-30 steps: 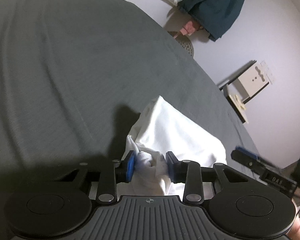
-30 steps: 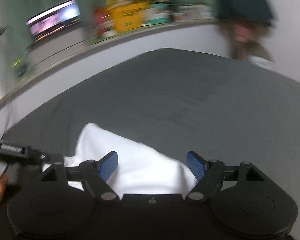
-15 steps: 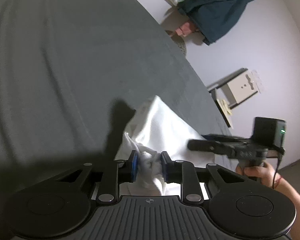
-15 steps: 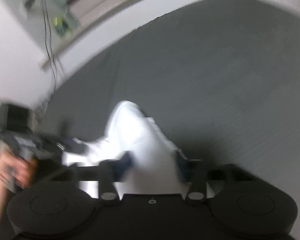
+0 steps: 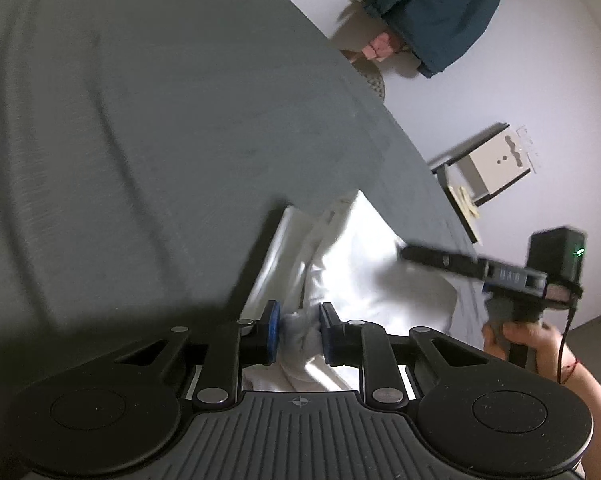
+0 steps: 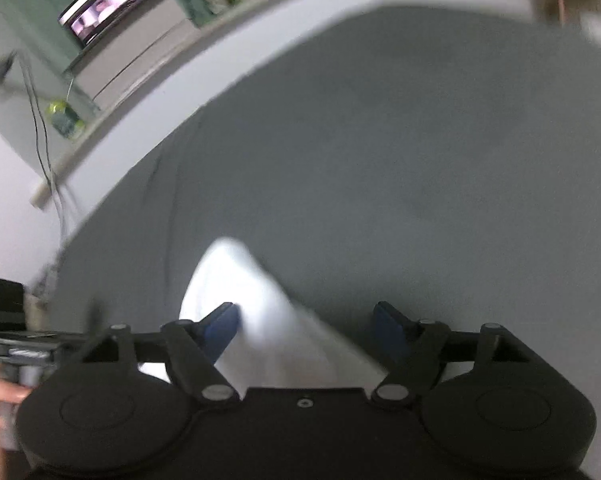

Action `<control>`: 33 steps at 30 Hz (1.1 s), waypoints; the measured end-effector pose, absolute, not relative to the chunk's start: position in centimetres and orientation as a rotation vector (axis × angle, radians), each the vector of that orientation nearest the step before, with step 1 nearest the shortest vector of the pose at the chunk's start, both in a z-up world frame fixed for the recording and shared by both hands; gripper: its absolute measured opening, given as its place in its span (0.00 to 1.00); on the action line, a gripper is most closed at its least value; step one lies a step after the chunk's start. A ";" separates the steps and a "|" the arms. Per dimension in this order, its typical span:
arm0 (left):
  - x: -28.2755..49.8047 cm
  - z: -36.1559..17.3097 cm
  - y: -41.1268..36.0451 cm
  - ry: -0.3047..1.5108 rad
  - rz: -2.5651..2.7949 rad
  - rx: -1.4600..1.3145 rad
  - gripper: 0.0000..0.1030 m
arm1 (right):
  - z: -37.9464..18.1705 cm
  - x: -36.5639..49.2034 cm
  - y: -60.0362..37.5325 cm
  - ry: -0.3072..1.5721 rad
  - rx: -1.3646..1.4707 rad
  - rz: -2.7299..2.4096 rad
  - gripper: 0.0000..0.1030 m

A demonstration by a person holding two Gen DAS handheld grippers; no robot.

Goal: Fold clothes
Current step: 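Grasp the shirt corner with the left gripper while the right gripper pinches the shirt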

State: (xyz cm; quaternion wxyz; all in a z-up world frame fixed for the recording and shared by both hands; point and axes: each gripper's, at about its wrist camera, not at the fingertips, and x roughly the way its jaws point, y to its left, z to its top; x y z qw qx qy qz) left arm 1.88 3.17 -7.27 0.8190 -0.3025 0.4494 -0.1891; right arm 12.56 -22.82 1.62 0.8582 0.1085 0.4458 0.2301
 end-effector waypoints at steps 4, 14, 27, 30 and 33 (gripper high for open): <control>2.0 -7.2 2.6 0.970 -0.391 -0.621 0.20 | 2.9 13.5 -18.4 0.903 0.091 0.530 0.72; 2.3 -7.6 1.6 1.023 -0.402 -0.551 0.20 | -1.5 17.7 -17.4 1.054 0.267 0.612 0.24; 0.4 -5.7 2.1 1.033 -0.338 -0.426 0.21 | -3.8 18.9 -16.4 1.060 0.415 0.590 0.23; 0.2 -5.3 1.6 1.040 -0.313 -0.383 0.21 | -4.5 19.0 -15.5 1.037 0.429 0.551 0.23; 0.0 -4.9 1.1 1.046 -0.288 -0.340 0.21 | -4.9 19.0 -14.7 1.003 0.414 0.511 0.23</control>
